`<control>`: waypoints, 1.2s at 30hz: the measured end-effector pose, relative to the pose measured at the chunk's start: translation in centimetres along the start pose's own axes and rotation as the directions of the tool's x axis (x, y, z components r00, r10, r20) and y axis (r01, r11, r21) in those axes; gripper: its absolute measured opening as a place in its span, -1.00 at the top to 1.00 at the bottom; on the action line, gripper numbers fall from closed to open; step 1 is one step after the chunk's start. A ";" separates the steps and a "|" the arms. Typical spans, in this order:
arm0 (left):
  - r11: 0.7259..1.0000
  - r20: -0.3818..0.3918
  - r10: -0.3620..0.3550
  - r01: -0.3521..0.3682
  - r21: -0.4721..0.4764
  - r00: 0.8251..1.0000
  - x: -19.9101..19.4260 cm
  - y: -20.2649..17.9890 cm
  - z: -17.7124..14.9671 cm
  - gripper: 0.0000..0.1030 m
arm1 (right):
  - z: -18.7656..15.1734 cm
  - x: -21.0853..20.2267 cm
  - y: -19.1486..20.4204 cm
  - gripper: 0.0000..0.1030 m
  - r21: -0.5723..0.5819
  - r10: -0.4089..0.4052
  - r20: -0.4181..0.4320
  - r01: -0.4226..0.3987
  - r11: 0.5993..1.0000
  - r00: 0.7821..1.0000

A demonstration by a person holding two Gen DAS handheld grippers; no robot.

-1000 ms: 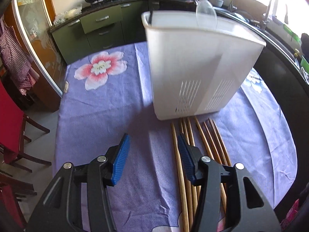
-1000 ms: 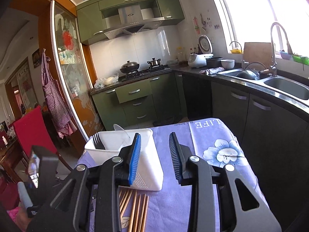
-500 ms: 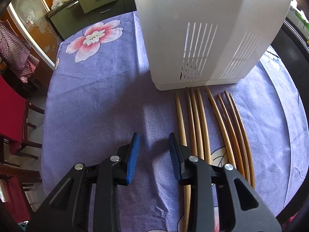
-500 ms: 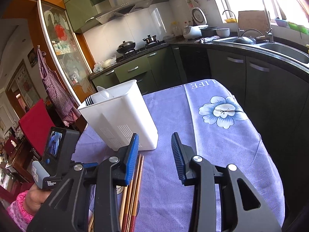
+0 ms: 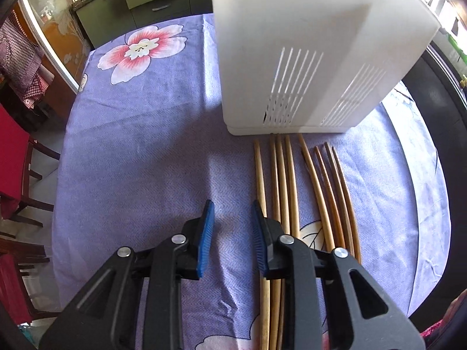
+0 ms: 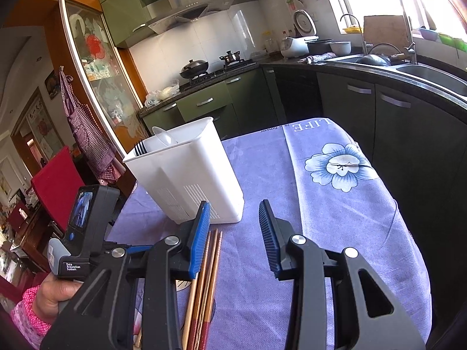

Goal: Organize utensils
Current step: 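Lower the left gripper onto one wooden chopstick and close on it, then close the right gripper on another chopstick while left holds its chopstick upright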

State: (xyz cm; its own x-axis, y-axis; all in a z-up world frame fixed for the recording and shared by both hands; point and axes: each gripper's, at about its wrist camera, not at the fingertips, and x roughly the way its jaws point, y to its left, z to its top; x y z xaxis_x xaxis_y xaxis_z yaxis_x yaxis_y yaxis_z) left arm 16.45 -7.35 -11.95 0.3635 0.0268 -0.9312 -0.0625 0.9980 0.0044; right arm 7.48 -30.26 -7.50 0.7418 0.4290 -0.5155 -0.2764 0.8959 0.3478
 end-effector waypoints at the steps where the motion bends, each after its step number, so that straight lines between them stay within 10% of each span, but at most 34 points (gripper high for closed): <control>1: 1.000 0.001 -0.005 0.005 -0.001 1.000 -0.1 0.0 0.0 0.50 | 0.0 0.1 0.0 0.31 -0.002 0.000 -0.004 0.000 1.000 1.000; 13: 0.998 -0.040 -0.009 0.011 0.055 0.999 0.8 -1.3 -0.7 0.45 | 0.0 0.0 -0.5 0.31 0.010 -0.004 -0.010 0.004 1.000 1.000; 25: 0.993 -0.036 -0.038 0.042 0.106 0.999 0.4 -2.4 -1.0 0.88 | -0.5 2.1 1.5 0.12 -0.068 -0.007 -0.115 0.000 0.998 0.993; 36: 0.994 0.152 -0.051 0.035 0.106 0.987 -5.5 0.3 -2.0 0.88 | -4.4 9.1 3.9 0.49 -0.221 -0.082 -0.330 0.008 0.975 0.940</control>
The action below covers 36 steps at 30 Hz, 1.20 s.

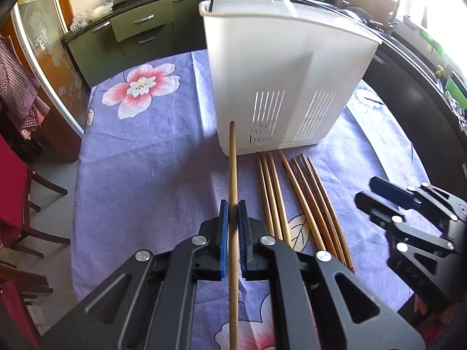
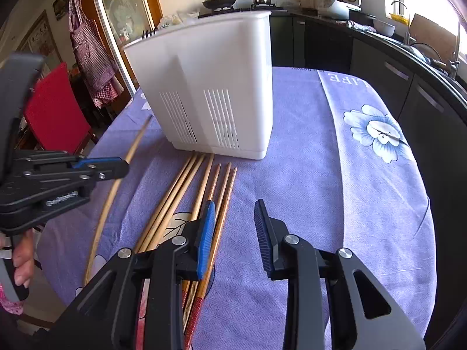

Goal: Organize utensils
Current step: 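Close the right gripper on another chopstick while left holds its chopstick upright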

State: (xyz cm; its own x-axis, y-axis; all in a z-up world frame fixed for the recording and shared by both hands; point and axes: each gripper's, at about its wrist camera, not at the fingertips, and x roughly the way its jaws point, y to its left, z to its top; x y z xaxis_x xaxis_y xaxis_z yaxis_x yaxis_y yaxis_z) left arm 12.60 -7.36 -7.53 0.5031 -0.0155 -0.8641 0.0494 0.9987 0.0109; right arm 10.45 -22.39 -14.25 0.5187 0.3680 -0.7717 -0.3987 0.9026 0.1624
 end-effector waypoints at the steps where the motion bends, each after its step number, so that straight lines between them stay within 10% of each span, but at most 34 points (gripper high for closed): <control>1: 1.000 0.016 0.000 0.000 0.007 1.000 -0.6 0.0 -0.1 0.88 | 0.0 0.5 -0.1 0.49 0.008 0.005 -0.011 -0.005 1.000 1.000; 36: 0.996 0.161 -0.092 0.092 0.004 0.983 -6.3 2.9 -2.1 0.88 | 0.8 3.6 2.2 0.49 -0.104 -0.106 -0.089 0.097 0.990 0.990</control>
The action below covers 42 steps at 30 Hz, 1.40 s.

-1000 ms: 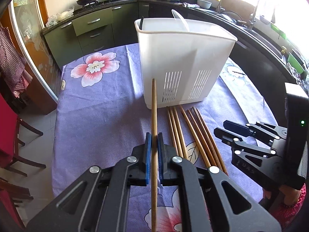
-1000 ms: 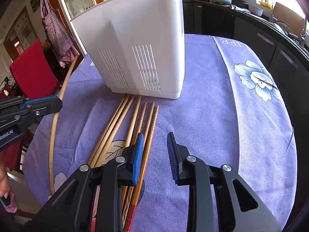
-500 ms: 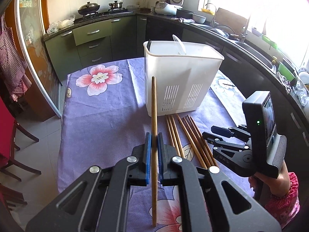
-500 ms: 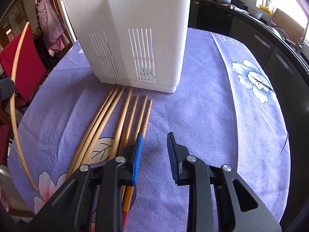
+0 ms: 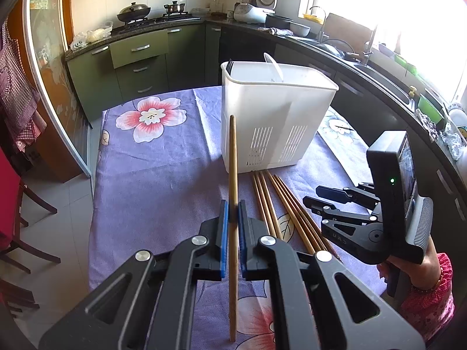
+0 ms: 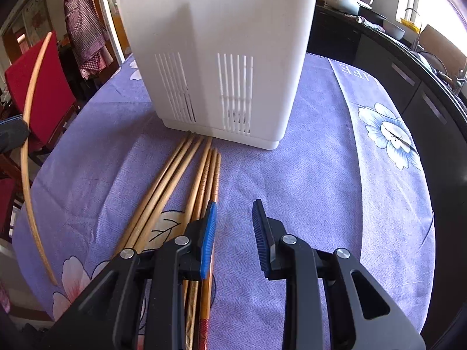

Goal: Organize utensils
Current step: 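Close the right gripper on another chopstick while left holds its chopstick upright, then carry both chopsticks over the white holder and lower them inside with both grippers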

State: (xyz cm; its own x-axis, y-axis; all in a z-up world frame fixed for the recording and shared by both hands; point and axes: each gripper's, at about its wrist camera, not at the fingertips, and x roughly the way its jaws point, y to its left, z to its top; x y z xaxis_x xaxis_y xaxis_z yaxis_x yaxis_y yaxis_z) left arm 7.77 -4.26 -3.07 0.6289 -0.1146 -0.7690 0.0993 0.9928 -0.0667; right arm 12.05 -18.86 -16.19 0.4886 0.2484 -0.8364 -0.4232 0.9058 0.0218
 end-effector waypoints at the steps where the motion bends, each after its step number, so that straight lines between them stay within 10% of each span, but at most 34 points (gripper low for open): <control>1: 1.000 0.000 -0.002 0.002 0.001 1.000 0.0 0.0 0.0 0.88 | 0.1 0.2 0.1 0.49 -0.009 -0.003 -0.007 0.003 1.000 1.000; 33: 1.000 -0.003 -0.008 0.008 0.003 1.000 0.2 0.4 0.0 0.88 | 0.9 1.8 0.4 0.49 0.002 -0.017 -0.097 0.017 1.000 0.995; 42: 1.000 0.008 -0.008 0.008 0.014 1.000 0.0 0.1 0.0 0.88 | 1.0 1.4 -0.4 0.87 0.070 0.068 -0.109 -0.060 0.996 0.992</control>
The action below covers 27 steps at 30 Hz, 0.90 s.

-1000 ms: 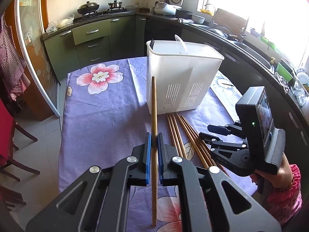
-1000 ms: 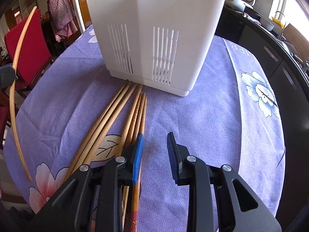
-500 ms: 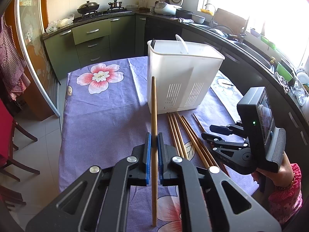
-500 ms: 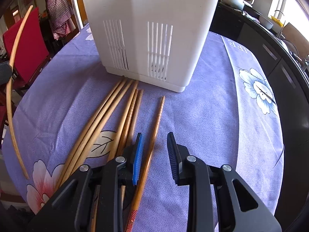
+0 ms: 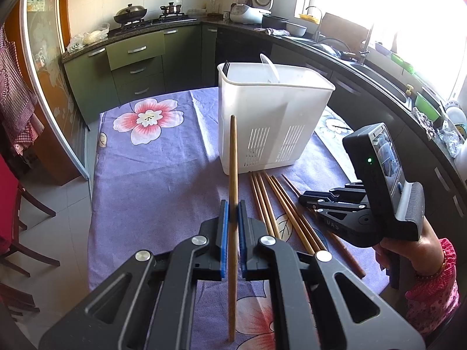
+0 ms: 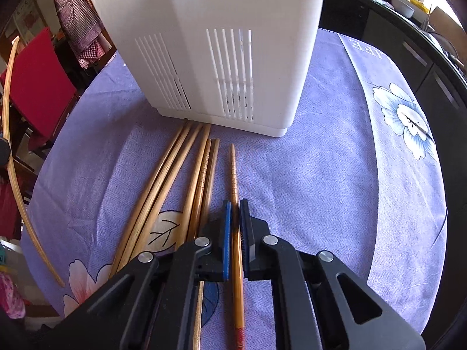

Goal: Organize utensils
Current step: 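Carry both chopsticks over the white holder and lower them inside with both grippers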

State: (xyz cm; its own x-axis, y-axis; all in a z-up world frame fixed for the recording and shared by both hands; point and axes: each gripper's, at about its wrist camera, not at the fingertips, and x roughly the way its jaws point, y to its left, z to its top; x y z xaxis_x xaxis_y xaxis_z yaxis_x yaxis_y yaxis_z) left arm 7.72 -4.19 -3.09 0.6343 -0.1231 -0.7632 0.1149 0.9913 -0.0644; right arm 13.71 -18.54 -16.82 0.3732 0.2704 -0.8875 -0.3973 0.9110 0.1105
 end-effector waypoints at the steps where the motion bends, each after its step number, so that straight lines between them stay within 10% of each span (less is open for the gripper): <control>1: 1.000 0.002 0.002 -0.002 0.001 1.000 -0.1 0.0 0.0 0.88 | 0.0 -0.4 -0.2 0.87 0.006 0.008 0.012 -0.008 1.000 1.000; 27: 1.000 0.086 0.017 -0.018 0.014 0.996 -4.3 -0.7 0.9 0.88 | -4.2 -17.3 -2.9 0.87 0.028 0.098 0.395 -0.119 0.992 0.913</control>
State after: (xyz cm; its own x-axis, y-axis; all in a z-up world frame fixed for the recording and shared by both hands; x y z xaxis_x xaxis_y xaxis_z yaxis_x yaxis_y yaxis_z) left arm 5.66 -4.41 0.81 0.6997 -0.1099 -0.7059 0.1143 0.9926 -0.0412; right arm 4.91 -27.19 -3.66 0.6329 0.4595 -0.6231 -0.4151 0.8808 0.2279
